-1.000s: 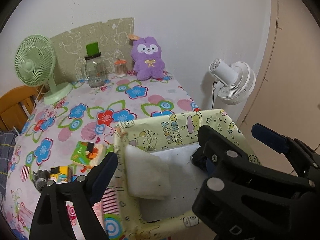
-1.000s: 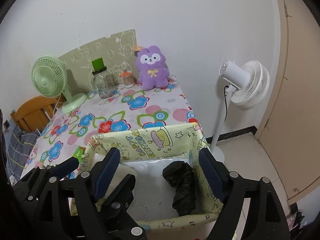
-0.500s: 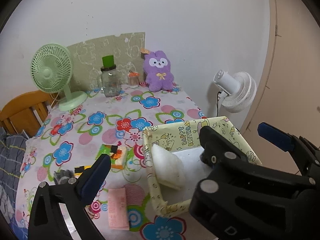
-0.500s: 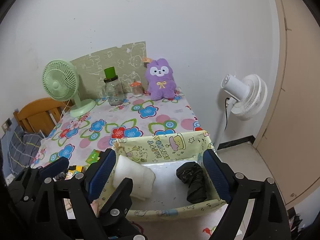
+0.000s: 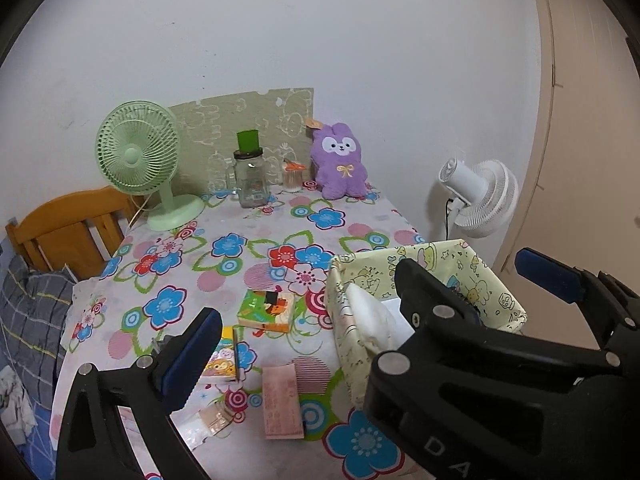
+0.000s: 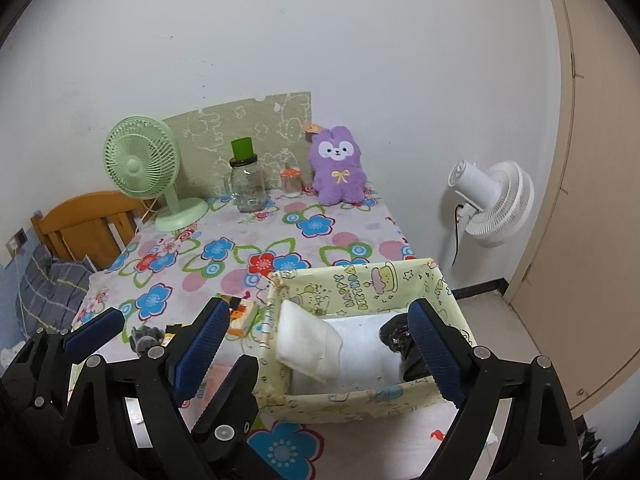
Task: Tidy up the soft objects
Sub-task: 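Withdraw both grippers from the box back over the table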
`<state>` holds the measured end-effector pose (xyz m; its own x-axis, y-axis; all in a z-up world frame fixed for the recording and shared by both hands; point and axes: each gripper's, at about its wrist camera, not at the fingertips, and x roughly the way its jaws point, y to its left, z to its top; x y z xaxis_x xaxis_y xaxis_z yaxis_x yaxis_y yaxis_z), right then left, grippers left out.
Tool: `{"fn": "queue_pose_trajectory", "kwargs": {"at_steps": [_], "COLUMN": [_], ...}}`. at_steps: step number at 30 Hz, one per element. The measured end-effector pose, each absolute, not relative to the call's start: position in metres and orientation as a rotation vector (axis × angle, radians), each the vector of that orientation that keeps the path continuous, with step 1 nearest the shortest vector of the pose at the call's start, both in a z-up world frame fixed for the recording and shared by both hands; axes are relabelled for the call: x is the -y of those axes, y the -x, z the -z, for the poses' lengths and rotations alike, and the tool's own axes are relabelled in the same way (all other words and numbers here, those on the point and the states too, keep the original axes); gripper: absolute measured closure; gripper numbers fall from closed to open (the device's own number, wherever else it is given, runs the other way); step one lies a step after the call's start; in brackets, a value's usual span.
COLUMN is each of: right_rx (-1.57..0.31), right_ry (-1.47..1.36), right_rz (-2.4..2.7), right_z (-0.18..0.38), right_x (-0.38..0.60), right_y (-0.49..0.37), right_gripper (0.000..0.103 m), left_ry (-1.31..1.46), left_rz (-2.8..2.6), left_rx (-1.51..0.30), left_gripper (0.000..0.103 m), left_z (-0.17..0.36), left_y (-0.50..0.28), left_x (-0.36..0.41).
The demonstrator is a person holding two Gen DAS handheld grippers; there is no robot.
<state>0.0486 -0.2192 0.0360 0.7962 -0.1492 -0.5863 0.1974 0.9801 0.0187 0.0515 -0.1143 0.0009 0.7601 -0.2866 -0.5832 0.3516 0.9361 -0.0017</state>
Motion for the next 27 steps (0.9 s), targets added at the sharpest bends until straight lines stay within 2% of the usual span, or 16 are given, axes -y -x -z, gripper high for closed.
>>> {"fn": "queue_pose_trajectory", "kwargs": {"at_steps": [10, 22, 27], "right_rx": [-0.603, -0.572, -0.573], "right_ry": [-0.059, -0.045, -0.037], "right_rz": [0.150, 0.103, 0.089], "right_z": [-0.041, -0.039, -0.031], "right_x": [0.180, 0.139, 0.124], "right_y": [-0.039, -0.030, -0.028], "right_gripper": [0.010, 0.010, 0.010], "left_ry": [-0.085, -0.079, -0.064], "left_rz": [0.340, 0.306, 0.315], "left_rx": [-0.628, -0.541, -0.550], "left_gripper": [0.003, 0.004, 0.008], "left_z": [-0.002, -0.003, 0.006], "left_y": [-0.042, -0.028, -0.026], "left_x": [0.077, 0.035, 0.021]}}
